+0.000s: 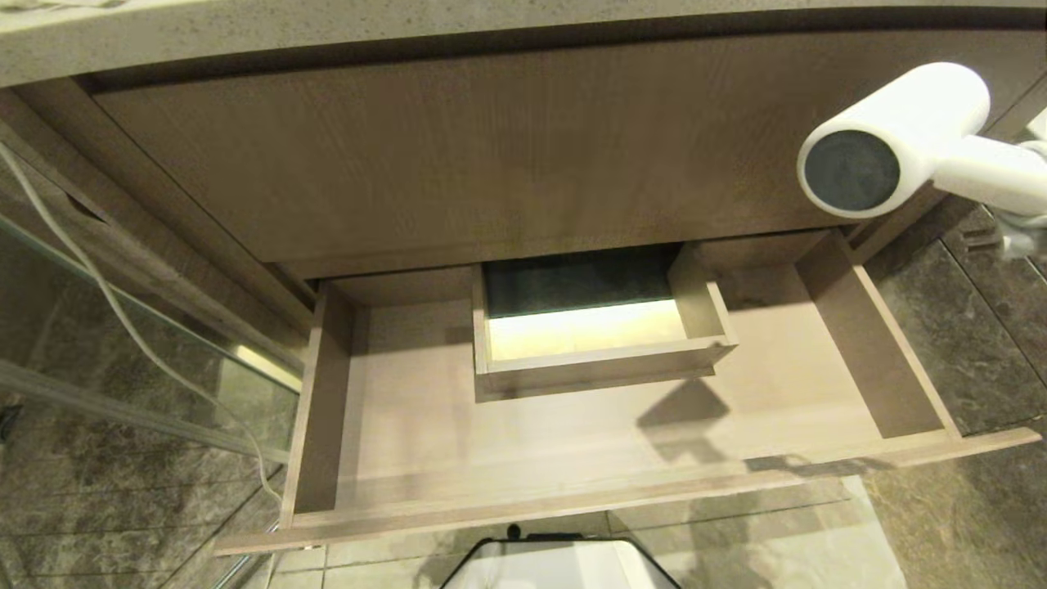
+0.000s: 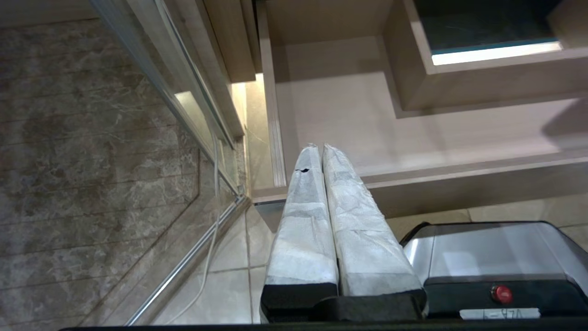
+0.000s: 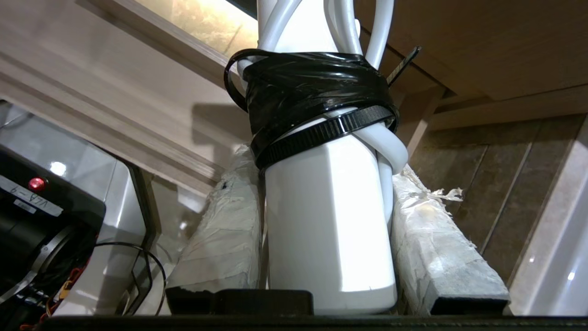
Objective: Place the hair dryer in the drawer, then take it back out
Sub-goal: Put it into the drawer
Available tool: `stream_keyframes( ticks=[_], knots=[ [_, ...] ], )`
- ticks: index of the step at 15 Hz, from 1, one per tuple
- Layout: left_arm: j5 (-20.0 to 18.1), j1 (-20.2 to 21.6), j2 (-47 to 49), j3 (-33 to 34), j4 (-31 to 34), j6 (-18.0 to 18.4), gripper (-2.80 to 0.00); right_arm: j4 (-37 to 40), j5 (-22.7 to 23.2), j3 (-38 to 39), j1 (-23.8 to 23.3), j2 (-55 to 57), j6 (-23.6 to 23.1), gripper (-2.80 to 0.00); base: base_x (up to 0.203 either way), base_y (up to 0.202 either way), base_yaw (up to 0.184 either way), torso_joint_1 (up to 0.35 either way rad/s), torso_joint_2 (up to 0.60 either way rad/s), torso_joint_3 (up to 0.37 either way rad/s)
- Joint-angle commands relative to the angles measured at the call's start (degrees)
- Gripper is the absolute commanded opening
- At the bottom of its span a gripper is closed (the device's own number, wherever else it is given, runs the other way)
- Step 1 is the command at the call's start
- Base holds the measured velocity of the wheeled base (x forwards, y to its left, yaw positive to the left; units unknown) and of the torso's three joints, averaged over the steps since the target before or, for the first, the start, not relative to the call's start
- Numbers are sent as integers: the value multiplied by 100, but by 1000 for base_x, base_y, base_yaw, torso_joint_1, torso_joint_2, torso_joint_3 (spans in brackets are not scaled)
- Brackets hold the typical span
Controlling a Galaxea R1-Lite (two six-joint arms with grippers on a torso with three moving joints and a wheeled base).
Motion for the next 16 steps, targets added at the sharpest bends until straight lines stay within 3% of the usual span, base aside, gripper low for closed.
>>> stream_keyframes(
  ticks=[1,6,11,16],
  knots=[
    [-1,0,0,-4,-7,-2,-280,23,8,1,3,-4,-24,-280,0,0,0,21,290,271],
    [4,0,9,0,-7,-2,-280,23,-1,77,-1,-25,-24,-280,0,0,0,93,111,204],
    [4,0,1,-2,-7,-2,-280,18,-1,260,-162,-89,-21,-280,0,0,0,38,31,41],
    [4,0,0,0,-7,-2,-280,25,-1,579,-276,-182,-24,-280,0,0,0,-122,211,113]
  ],
)
